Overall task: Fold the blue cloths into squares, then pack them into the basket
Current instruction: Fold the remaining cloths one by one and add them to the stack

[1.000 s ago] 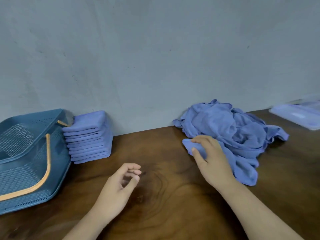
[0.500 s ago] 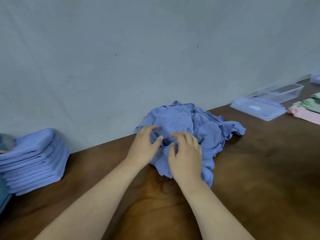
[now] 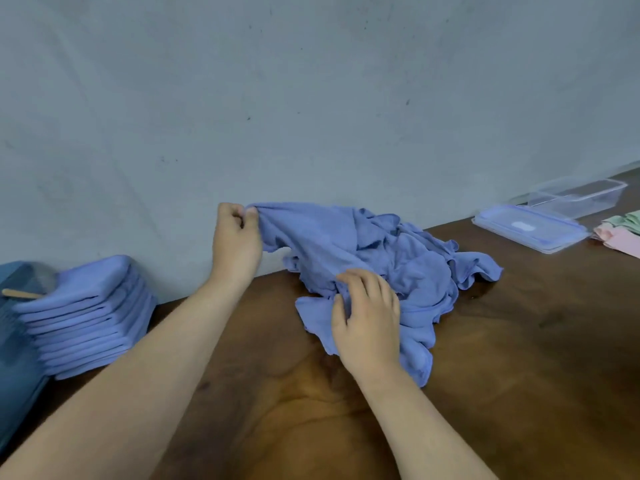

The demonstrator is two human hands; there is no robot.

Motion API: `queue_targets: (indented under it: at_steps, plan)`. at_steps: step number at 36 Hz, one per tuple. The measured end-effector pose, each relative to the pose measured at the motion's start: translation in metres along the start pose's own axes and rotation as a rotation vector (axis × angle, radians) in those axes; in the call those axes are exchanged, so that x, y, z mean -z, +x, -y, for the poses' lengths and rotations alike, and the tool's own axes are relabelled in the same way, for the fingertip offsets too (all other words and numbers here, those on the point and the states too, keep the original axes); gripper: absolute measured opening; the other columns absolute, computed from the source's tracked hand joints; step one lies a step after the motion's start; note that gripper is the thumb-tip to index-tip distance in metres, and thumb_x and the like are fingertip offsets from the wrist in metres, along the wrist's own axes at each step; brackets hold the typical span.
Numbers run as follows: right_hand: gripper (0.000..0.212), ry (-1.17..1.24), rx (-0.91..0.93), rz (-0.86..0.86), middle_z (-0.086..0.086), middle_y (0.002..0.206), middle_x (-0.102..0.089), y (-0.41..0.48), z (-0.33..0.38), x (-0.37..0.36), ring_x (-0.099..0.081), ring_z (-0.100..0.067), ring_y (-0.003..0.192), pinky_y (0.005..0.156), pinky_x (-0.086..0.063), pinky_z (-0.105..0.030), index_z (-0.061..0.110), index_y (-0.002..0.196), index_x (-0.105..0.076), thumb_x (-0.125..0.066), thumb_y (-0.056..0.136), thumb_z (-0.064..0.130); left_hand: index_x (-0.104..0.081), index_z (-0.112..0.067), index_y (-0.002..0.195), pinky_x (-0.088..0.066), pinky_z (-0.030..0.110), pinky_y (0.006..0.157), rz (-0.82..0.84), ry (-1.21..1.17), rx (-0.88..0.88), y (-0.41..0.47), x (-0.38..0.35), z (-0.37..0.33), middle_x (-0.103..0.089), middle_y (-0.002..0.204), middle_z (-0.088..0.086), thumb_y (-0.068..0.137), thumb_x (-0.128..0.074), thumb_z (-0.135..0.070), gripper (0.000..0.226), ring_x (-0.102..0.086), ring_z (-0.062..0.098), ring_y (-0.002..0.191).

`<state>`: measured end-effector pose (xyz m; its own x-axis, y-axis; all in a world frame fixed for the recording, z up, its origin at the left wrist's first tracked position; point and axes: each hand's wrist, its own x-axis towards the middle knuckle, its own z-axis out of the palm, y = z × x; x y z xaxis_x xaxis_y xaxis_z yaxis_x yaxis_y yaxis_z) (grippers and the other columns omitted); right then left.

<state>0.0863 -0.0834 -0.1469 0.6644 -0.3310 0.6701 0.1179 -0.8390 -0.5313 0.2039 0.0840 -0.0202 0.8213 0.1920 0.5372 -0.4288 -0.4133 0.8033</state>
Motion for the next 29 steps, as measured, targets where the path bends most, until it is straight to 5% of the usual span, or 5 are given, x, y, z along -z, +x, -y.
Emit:
queue_targets:
  at_steps: [11,16,21,26,29]
  plan:
    - [0.051,0.015,0.123,0.261,0.001,0.160,-0.041,-0.017,0.023,-0.013,-0.042,-0.026,0.143,0.113,-0.045,-0.047,0.027,0.148,-0.050,-0.063,0.099,0.031,-0.053,-0.027,0.099,-0.045,0.043,0.065,0.014,0.140,0.175,-0.087,0.151,0.109,-0.058,0.076,0.007,0.105,-0.059,-0.021,0.011,-0.053,0.020,0.062]
    - [0.079,-0.136,0.145,0.375,-0.001,0.172,-0.022,-0.020,0.029,-0.019,-0.037,-0.030,0.148,0.113,-0.045,-0.048,0.043,0.164,-0.023,-0.060,0.097,0.025,-0.054,-0.028,0.103,-0.046,0.038,0.058,0.072,0.140,0.198,-0.133,0.178,0.119,-0.059,0.077,0.004,0.104,-0.058,-0.016,0.013,-0.051,0.017,0.056]
    - [0.083,-0.336,0.215,0.278,-0.004,0.166,-0.036,-0.011,0.026,-0.033,-0.055,-0.030,0.128,0.096,-0.052,-0.049,0.040,0.163,-0.032,-0.071,0.092,0.027,-0.064,-0.022,0.103,-0.042,0.017,0.063,0.248,0.109,0.101,-0.149,0.180,0.113,-0.067,0.088,-0.003,0.100,-0.057,-0.003,0.020,-0.058,0.008,0.071]
    - [0.027,-0.376,0.256,0.319,-0.001,0.123,-0.066,0.008,0.027,-0.048,-0.065,-0.028,0.096,0.072,-0.048,-0.039,0.025,0.125,-0.071,-0.065,0.099,0.024,-0.064,-0.018,0.099,-0.044,0.025,0.068,0.280,0.074,0.058,-0.149,0.183,0.116,-0.065,0.091,0.001,0.100,-0.056,0.001,0.020,-0.059,0.023,0.080]
    - [0.008,-0.271,0.228,0.333,0.006,0.092,-0.059,0.017,0.038,-0.045,-0.063,-0.026,0.075,0.056,-0.040,-0.035,0.021,0.104,-0.064,-0.056,0.103,0.019,-0.063,-0.019,0.095,-0.041,0.026,0.060,0.206,0.042,0.072,-0.149,0.186,0.121,-0.063,0.086,0.001,0.099,-0.055,0.001,0.022,-0.053,0.016,0.068]
